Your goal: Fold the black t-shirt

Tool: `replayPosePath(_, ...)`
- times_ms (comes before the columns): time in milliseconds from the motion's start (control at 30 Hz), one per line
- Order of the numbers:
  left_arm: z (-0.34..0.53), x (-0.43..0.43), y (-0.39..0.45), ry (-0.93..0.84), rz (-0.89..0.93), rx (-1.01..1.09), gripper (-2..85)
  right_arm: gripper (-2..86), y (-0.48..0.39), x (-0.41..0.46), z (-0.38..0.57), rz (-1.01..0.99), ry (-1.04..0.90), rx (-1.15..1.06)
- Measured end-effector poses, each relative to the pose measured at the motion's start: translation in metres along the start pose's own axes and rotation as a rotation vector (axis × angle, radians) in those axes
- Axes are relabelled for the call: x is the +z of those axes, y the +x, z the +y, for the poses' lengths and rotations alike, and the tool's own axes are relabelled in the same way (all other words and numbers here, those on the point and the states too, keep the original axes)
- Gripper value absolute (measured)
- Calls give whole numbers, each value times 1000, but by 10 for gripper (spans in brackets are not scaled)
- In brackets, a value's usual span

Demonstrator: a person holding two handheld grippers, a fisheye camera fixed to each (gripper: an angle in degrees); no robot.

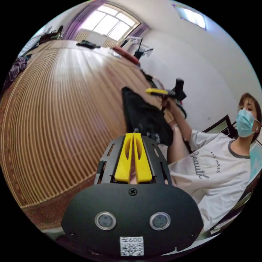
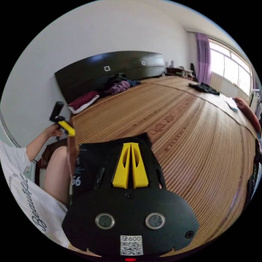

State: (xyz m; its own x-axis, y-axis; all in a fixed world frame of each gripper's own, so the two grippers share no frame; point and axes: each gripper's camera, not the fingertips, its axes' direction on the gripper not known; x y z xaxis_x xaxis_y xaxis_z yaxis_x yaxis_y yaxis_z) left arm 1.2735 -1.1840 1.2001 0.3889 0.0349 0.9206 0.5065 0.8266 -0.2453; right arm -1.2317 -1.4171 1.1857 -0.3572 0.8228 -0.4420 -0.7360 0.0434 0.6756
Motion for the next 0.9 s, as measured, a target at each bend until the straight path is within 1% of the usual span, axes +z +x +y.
replayPosePath(33,-12,10,5,57,57,-2,1,-9,-32,-9,16,-78,9,-52)
replayPosePath(67,-26,31,7,69,94,-31,1,-9,-64,-9,29,-162,-30,-95)
replayPosePath(100,-32,45,8,51,105,-28,1,-9,-79,-7,34,-194,-56,-109)
replayPosePath(133,-42,77,14,-18,97,-4,1,-9,-108,-2,44,-232,-99,-132)
replayPosePath(167,-47,112,17,-106,63,15,2,-9,-131,3,54,-217,-125,-129)
replayPosePath(200,-47,130,18,-163,36,20,2,-9,-139,6,59,-195,-135,-123)
replayPosePath(233,-44,162,14,-278,-58,7,2,-9,-152,14,70,-140,-162,-109)
replayPosePath(267,-35,185,9,-349,-141,-8,2,-9,-160,24,80,-94,-235,-111)
replayPosePath(333,-21,193,5,-325,-141,-30,1,-9,-162,30,99,-61,-311,-93)
replayPosePath(367,-12,196,8,-336,-167,-11,1,-8,-158,16,112,-85,-260,-62)
replayPosePath(500,20,204,10,-334,-228,7,1,-9,-148,-17,147,-118,-287,-16)
replayPosePath(533,32,206,7,-325,-225,-5,1,-9,-148,-23,159,-91,-337,-24)
replayPosePath(600,49,209,2,-298,-229,-32,2,-9,-149,-44,177,-38,-321,-40)
replayPosePath(667,69,214,4,-297,-299,-28,2,-9,-147,-66,195,61,-363,-17)
replayPosePath(700,73,215,4,-296,-308,-28,2,-9,-147,-73,199,76,-369,-7)
replayPosePath(800,80,215,6,-293,-327,-49,1,-9,-142,-122,205,14,-257,72)
replayPosePath(833,77,210,9,-241,-334,-46,1,-9,-134,-143,203,35,-188,121)
replayPosePath(867,70,207,13,-168,-337,-24,1,-9,-122,-160,200,119,-118,171)
replayPosePath(900,64,208,16,-137,-333,-7,1,-9,-116,-167,199,175,-85,195)
